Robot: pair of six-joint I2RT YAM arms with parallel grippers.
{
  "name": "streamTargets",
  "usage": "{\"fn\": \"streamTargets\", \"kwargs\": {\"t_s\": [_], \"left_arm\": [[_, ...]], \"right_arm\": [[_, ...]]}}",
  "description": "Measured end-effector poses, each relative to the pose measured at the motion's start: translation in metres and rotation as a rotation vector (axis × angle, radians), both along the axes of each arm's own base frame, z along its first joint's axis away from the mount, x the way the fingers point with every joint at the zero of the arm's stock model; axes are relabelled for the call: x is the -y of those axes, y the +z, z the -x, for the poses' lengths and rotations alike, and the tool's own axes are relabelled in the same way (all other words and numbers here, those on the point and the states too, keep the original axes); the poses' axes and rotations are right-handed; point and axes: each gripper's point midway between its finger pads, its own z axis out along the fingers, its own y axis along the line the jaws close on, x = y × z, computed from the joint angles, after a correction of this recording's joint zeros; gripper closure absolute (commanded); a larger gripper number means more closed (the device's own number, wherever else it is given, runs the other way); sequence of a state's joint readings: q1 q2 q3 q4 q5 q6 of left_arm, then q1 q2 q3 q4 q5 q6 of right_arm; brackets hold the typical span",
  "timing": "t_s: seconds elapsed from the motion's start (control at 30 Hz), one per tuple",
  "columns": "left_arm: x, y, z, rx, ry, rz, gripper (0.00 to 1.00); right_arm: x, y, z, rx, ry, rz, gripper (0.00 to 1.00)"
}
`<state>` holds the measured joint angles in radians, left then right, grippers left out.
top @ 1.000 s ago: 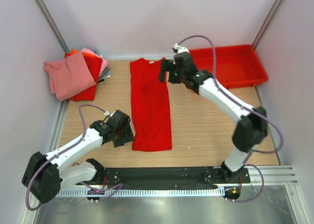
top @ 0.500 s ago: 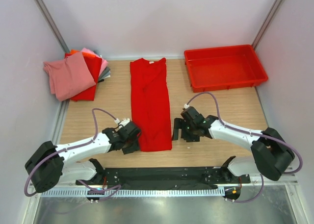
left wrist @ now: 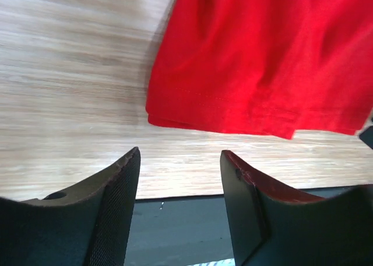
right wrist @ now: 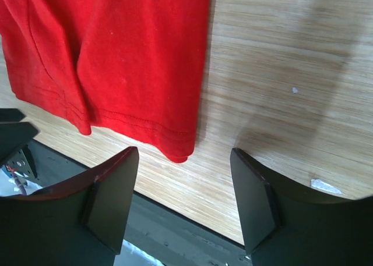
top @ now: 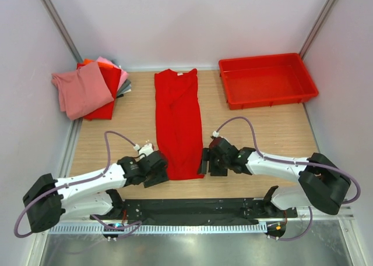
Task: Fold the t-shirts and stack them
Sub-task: Fold the tshirt
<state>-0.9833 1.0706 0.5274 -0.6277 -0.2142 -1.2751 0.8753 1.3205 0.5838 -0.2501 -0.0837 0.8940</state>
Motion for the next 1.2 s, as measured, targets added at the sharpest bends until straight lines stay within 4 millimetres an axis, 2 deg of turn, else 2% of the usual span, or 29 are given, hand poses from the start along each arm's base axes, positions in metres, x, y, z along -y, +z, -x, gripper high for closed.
{"fn": "streamTargets", "kwargs": {"t_s": [0.1, 0.2, 0.5, 0.73, 0.8, 0.83, 0.93, 0.97, 1.2], "left_arm": [[-0.006, 0.014, -0.005, 0.048, 0.014, -0.015, 0.43], [-0.012, 0.019, -0.012, 0.090, 0.026, -0.047, 0.46], [-0.031, -0.009, -0.018, 0.076, -0.011, -0.246, 0.52], [-0.027, -0.008, -0.032, 0.117, -0.031, -0.294, 0.57], [-0.023, -0.006, -0.036, 0.133, -0.033, -0.284, 0.62], [-0.022, -0.006, -0.037, 0.139, -0.039, -0.281, 0.65], [-0.015, -0.004, -0.041, 0.154, -0.049, -0.255, 0.86], [-0.012, -0.004, -0.041, 0.157, -0.052, -0.245, 0.98], [-0.001, -0.012, -0.028, 0.113, -0.032, -0.124, 1.00]], "right_arm": [[0.002, -0.001, 0.001, 0.006, -0.017, -0.011, 0.34], [0.002, -0.002, 0.000, 0.009, -0.028, -0.022, 0.39], [-0.005, -0.006, -0.002, 0.006, -0.033, -0.042, 0.53], [-0.011, -0.008, -0.004, 0.001, -0.026, -0.060, 0.62], [-0.011, -0.009, -0.003, 0.000, -0.024, -0.060, 0.65], [-0.011, -0.009, -0.003, -0.001, -0.024, -0.059, 0.70], [-0.011, -0.011, -0.002, -0.007, -0.023, -0.054, 0.80], [-0.010, -0.012, -0.002, -0.007, -0.022, -0.053, 0.81], [-0.008, -0.014, 0.000, -0.015, -0.023, -0.044, 0.93]]}}
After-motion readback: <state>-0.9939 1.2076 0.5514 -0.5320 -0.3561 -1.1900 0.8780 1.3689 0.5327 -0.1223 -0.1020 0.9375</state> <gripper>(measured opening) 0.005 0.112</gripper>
